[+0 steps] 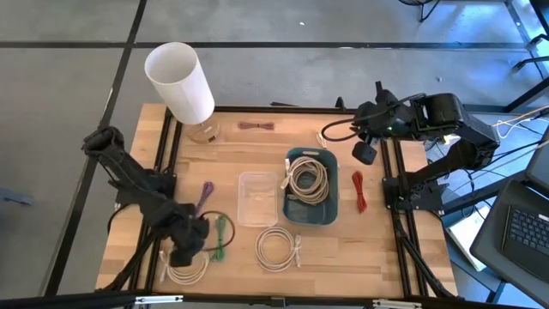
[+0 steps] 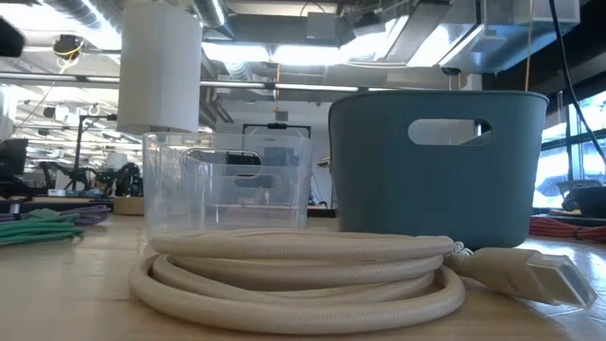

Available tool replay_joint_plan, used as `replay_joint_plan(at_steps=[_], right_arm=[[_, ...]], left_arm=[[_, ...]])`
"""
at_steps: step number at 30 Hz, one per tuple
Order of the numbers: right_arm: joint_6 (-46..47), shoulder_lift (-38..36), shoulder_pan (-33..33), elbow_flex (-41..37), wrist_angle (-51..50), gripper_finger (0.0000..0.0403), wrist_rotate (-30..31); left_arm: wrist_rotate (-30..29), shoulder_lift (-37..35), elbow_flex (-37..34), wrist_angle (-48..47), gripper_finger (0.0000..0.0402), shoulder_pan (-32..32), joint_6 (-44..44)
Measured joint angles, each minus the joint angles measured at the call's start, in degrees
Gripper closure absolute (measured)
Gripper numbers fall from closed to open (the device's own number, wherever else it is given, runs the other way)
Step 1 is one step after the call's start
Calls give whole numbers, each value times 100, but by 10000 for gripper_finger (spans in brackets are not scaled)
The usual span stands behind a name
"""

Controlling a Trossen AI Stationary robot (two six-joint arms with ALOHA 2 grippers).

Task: Pick & Place USB Port
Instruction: Put the light brown HDMI cable into the blue bin

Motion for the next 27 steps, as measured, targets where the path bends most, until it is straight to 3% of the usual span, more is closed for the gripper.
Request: replay_joint_plan(at_steps=[9,23,27], right_arm=[[118,0,0,0,0,347,85],[236,2,0,0,0,347,84],[227,2,0,0,35,347,85]], left_arm=[[-52,0,-893,713,259,-559,1044],[-95,0,-1872,2541,258,-418,42],[-365,41,-2136,2731,258,-419,-387]])
